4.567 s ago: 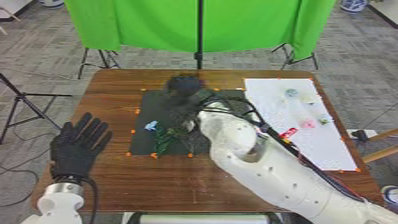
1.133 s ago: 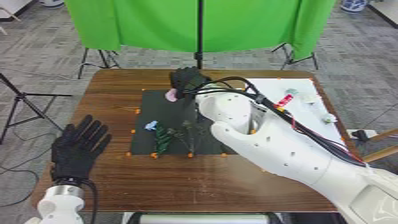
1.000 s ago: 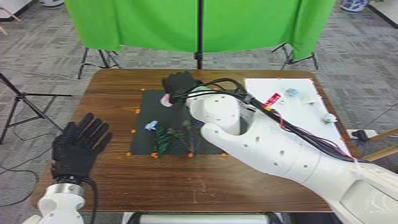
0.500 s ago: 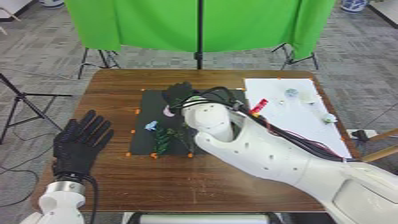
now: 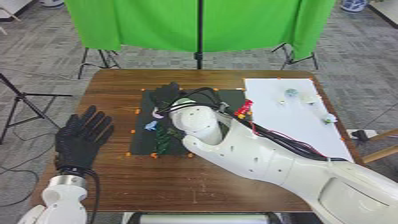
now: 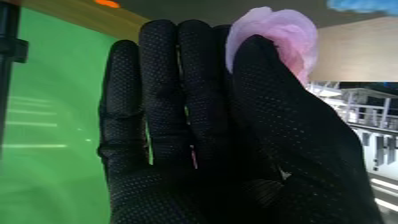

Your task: Arrange flowers

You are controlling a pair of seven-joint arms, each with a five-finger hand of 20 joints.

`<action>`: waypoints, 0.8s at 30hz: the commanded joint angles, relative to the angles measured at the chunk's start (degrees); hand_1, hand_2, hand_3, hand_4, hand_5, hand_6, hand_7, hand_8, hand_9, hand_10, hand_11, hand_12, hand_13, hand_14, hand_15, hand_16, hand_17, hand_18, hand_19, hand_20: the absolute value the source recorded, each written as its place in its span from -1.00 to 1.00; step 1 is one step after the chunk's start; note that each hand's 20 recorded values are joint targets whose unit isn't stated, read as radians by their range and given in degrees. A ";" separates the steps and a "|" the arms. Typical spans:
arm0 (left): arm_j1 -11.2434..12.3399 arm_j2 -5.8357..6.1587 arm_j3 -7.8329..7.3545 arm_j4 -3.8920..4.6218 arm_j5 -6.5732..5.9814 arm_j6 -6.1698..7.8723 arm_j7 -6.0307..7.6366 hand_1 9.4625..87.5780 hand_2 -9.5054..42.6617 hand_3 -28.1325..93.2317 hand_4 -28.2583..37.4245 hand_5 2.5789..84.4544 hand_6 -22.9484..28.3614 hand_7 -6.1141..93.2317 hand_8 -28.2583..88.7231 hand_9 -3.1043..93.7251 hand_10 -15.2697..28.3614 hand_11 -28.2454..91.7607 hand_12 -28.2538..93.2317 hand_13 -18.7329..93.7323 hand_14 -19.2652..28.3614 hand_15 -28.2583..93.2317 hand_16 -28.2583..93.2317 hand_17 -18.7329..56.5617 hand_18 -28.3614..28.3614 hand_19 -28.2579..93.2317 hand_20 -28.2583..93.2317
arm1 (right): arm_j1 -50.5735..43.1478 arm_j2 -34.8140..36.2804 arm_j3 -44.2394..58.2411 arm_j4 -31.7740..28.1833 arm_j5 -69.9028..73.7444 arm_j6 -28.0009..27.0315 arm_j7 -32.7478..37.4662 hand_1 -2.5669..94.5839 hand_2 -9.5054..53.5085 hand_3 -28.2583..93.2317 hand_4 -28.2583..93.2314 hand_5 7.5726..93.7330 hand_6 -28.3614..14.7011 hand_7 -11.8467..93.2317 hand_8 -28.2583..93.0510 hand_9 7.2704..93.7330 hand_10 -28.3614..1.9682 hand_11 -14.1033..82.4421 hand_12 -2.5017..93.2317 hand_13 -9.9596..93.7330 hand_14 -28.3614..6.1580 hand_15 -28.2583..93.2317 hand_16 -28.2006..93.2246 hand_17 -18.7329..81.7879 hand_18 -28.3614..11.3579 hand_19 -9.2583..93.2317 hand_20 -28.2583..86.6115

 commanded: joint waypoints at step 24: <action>2.26 0.06 -0.42 -0.88 -1.72 -1.70 1.21 -0.48 -0.17 0.68 -1.00 0.04 0.16 -0.53 -0.68 -0.09 0.38 -0.09 -0.32 -0.10 0.40 0.14 -0.63 -0.60 0.50 0.02 -0.31 | -5.53 -0.82 5.96 -0.29 -7.71 -3.83 -6.58 0.22 -0.72 0.52 -1.00 0.37 0.25 -0.29 -0.52 0.51 0.04 -0.38 -0.35 0.34 -0.01 0.11 -0.11 -0.18 -0.66 0.42 -0.08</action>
